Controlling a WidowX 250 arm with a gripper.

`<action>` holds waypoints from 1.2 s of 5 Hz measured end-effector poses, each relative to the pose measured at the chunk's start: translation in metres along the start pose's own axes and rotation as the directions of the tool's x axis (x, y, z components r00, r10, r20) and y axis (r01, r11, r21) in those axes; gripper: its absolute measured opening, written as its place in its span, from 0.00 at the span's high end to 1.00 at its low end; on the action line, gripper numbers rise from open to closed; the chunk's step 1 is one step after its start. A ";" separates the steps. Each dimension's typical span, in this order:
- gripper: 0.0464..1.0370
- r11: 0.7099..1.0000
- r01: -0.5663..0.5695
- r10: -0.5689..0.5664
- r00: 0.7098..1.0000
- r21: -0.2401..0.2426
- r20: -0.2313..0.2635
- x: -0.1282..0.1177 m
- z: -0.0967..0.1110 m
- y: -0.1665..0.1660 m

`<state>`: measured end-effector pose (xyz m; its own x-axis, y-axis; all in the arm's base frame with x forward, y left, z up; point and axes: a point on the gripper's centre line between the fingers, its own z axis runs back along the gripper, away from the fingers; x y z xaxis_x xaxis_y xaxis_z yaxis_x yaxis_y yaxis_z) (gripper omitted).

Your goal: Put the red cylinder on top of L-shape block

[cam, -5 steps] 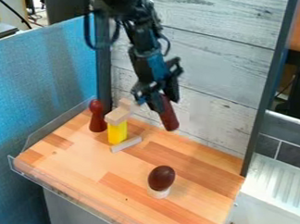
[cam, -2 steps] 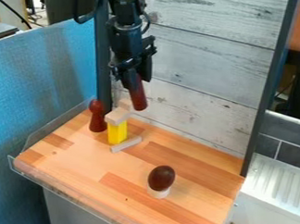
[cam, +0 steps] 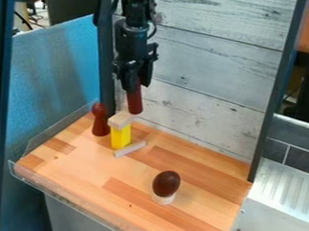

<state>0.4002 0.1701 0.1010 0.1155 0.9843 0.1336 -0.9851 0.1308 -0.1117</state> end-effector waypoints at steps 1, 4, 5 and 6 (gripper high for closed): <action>0.55 1.000 0.005 -0.005 1.000 0.004 0.004 0.002 -0.004 -0.001; 0.55 1.000 -0.020 0.020 1.000 -0.009 -0.016 0.015 -0.012 0.009; 0.55 1.000 -0.029 0.029 1.000 -0.011 -0.001 0.019 -0.012 0.010; 0.55 0.999 -0.032 0.032 0.999 -0.012 0.006 0.022 -0.012 0.011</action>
<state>0.3933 0.1944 0.0910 0.0833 0.9872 0.1358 -0.9867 0.1008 -0.1275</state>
